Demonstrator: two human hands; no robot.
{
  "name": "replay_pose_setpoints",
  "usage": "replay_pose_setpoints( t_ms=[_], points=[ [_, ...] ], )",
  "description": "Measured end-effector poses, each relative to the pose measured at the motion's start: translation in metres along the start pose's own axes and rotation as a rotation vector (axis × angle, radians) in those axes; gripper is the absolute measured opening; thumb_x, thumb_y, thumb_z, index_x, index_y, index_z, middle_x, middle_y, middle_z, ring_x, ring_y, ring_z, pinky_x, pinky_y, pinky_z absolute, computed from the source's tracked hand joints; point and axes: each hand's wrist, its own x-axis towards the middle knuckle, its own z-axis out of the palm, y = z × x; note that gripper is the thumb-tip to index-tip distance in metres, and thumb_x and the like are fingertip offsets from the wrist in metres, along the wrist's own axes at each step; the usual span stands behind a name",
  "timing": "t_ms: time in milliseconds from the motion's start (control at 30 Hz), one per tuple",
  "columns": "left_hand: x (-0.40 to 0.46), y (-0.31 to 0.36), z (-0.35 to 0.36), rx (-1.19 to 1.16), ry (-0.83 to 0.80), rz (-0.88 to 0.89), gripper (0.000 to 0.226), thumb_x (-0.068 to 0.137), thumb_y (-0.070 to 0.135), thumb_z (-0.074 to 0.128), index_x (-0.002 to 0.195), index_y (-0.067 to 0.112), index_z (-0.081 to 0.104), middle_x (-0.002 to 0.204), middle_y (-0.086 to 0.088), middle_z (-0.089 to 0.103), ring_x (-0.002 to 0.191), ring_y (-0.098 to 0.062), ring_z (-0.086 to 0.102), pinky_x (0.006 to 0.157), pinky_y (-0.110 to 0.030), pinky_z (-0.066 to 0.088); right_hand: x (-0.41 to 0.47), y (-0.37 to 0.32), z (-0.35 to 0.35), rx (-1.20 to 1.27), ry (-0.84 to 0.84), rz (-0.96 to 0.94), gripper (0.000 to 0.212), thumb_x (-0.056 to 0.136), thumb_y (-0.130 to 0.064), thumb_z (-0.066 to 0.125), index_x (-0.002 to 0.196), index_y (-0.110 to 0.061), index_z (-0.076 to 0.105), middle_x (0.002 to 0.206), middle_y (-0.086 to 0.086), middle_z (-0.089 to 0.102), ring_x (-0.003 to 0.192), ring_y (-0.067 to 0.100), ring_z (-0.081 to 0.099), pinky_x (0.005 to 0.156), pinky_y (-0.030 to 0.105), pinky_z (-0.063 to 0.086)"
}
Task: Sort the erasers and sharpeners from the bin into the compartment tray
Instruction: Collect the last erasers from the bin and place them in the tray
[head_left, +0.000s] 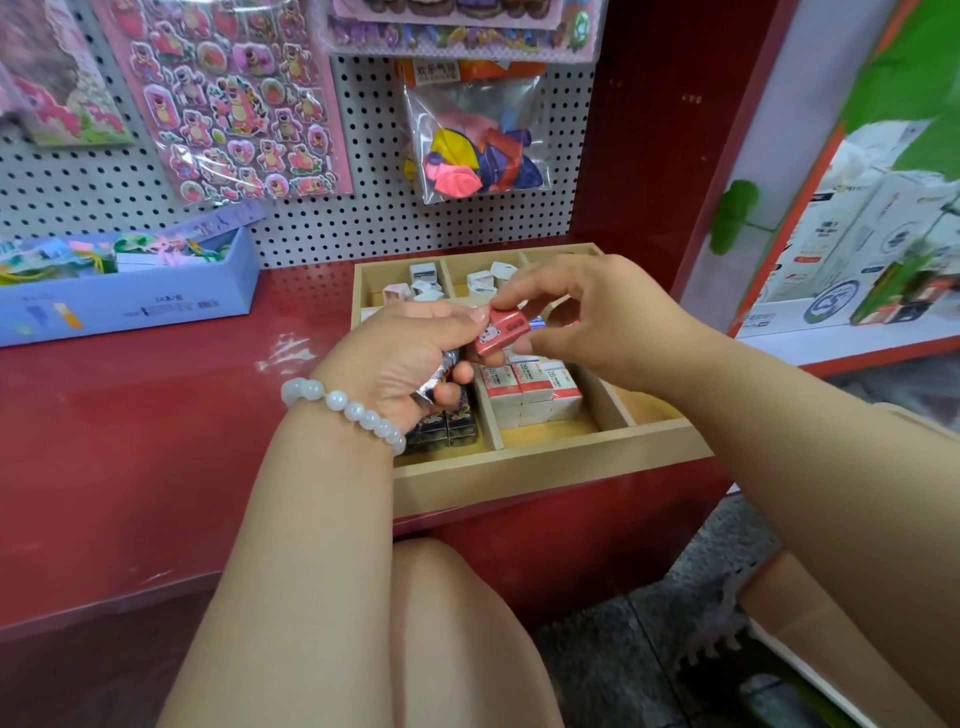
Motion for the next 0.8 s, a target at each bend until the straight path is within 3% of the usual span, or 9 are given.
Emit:
replay_pose_setpoints(
  t_ms=[133,233,300,367,467,600,800],
  points=[
    [0.006,0.001,0.003,-0.143,0.072,-0.053,0.023,0.094,0.018,0.055,0.112,0.005,0.059,0.076,-0.012,0.062,0.047,-0.009,0.049,0.034,-0.014,0.034,0.005,0.018,-0.016,0.094,0.102,0.142,0.028,0.073,-0.011,0.079,0.096,-0.024,0.072,0.085,-0.004,0.068,0.065,0.004,0.055,0.061,0.017,0.049],
    [0.008,0.004,-0.002,-0.291,0.062,-0.057,0.028,0.090,0.001,0.041,0.116,-0.001,0.050,0.095,-0.018,0.056,0.060,-0.015,0.052,0.047,-0.020,0.043,0.014,0.046,-0.038,0.114,0.293,0.384,0.021,0.074,-0.013,0.079,0.090,-0.022,0.071,0.082,-0.003,0.067,0.068,0.007,0.057,0.067,0.022,0.052],
    [0.008,0.005,-0.007,-0.387,0.051,-0.053,0.039,0.081,-0.009,0.030,0.116,-0.005,0.048,0.104,-0.024,0.054,0.072,-0.019,0.056,0.056,-0.023,0.048,0.016,0.064,-0.047,0.053,0.322,0.476,0.018,0.072,-0.013,0.079,0.088,-0.018,0.072,0.081,0.000,0.068,0.070,0.010,0.057,0.071,0.025,0.051],
    [0.009,0.005,-0.008,-0.462,0.045,-0.063,0.042,0.080,-0.014,0.025,0.113,-0.006,0.049,0.111,-0.029,0.051,0.088,-0.026,0.059,0.058,-0.026,0.054,0.016,0.077,-0.048,-0.004,0.297,0.523,0.016,0.071,-0.014,0.079,0.085,-0.016,0.072,0.071,-0.002,0.065,0.066,0.013,0.055,0.069,0.027,0.049],
    [0.011,0.005,-0.006,-0.491,0.090,-0.035,0.046,0.082,-0.019,0.022,0.120,-0.009,0.047,0.118,-0.034,0.047,0.107,-0.038,0.058,0.076,-0.036,0.057,0.018,0.086,-0.044,-0.080,0.231,0.535,0.016,0.070,-0.014,0.081,0.083,-0.016,0.072,0.068,-0.005,0.062,0.062,0.011,0.054,0.060,0.023,0.048],
    [0.012,0.005,-0.006,-0.480,0.133,0.024,0.042,0.083,-0.023,0.024,0.113,-0.010,0.050,0.118,-0.028,0.047,0.101,-0.040,0.063,0.068,-0.035,0.060,0.026,0.087,-0.040,-0.324,0.047,0.485,0.013,0.074,-0.015,0.079,0.084,-0.017,0.071,0.077,-0.004,0.064,0.073,0.012,0.056,0.068,0.022,0.045],
    [0.013,0.004,0.000,-0.426,0.175,0.020,0.041,0.084,-0.022,0.024,0.107,-0.009,0.054,0.100,-0.027,0.055,0.100,-0.035,0.065,0.087,-0.036,0.054,0.033,0.102,-0.037,-0.455,-0.011,0.372,0.012,0.077,-0.014,0.076,0.089,-0.013,0.075,0.082,-0.005,0.066,0.069,0.008,0.056,0.065,0.020,0.046]
  ],
)
